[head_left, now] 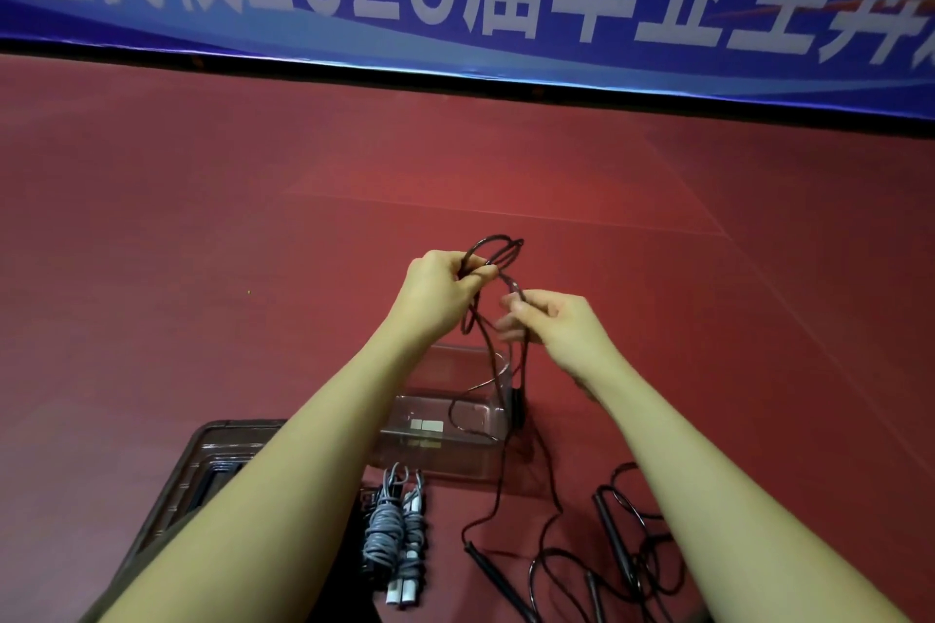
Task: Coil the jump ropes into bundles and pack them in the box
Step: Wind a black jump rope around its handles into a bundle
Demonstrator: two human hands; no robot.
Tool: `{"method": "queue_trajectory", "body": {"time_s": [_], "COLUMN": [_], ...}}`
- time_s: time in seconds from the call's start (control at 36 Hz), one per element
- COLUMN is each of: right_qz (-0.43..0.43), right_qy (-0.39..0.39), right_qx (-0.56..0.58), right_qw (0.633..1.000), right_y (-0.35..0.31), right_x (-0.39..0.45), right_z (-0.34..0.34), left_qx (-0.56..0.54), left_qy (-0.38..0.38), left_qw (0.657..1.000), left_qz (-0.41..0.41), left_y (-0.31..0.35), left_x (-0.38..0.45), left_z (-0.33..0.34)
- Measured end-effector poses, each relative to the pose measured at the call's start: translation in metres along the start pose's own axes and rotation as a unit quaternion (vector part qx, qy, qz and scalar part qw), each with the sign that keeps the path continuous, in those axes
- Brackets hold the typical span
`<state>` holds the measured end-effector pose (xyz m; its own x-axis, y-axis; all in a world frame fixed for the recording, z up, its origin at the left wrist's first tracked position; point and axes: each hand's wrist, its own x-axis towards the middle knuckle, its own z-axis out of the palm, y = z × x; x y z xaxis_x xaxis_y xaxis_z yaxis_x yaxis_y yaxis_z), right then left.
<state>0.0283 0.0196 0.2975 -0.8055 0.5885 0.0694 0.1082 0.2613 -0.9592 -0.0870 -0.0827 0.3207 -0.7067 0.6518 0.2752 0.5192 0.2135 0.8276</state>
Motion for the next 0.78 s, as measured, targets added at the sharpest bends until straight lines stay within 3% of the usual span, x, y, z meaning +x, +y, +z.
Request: {"method": "queue_trajectory", "body": {"time_s": [0.11,0.19,0.25,0.31,0.36,0.39,0.47,0.53,0.67,0.78], "right_qz": [0.035,0.04,0.047,0.067,0.059,0.049,0.03,0.026,-0.038,-0.057], "right_qy": [0.113,0.134,0.068,-0.055,-0.141,-0.157,-0.147,-0.148,-0.147,-0.096], "right_qx": [-0.021,-0.15,-0.302,-0.453,-0.528,-0.516,-0.351,-0.257,-0.111,-0.112], "right_qw": [0.993,0.979,0.95,0.887,0.836,0.84,0.924,0.955,0.982,0.987], "right_y": [0.008,0.021,0.029,0.03,0.027,0.024,0.02,0.017,0.003,-0.005], "right_x": [0.008,0.013,0.015,0.013,0.009,0.007,0.007,0.007,0.001,-0.003], "right_z": [-0.007,-0.013,-0.014,-0.009,-0.003,0.0,0.002,0.003,0.005,0.015], "left_qx": [-0.092,-0.17,-0.197,-0.204,-0.196,-0.193,-0.2,-0.209,-0.248,-0.271], "left_qy": [-0.012,-0.012,0.01,0.021,0.023,0.021,0.02,0.019,0.011,0.012], "left_qw": [0.995,0.985,0.98,0.979,0.98,0.981,0.98,0.978,0.969,0.962], "left_qz": [-0.031,-0.033,-0.017,-0.002,0.006,0.007,0.0,0.002,0.019,0.022], "left_y": [0.003,0.009,0.012,0.015,0.016,0.016,0.015,0.016,0.02,0.023], "left_x": [0.001,0.0,0.0,0.001,0.001,0.001,0.0,0.0,0.0,0.003], "left_z": [-0.006,-0.01,-0.012,-0.014,-0.015,-0.015,-0.013,-0.013,-0.015,-0.015]}}
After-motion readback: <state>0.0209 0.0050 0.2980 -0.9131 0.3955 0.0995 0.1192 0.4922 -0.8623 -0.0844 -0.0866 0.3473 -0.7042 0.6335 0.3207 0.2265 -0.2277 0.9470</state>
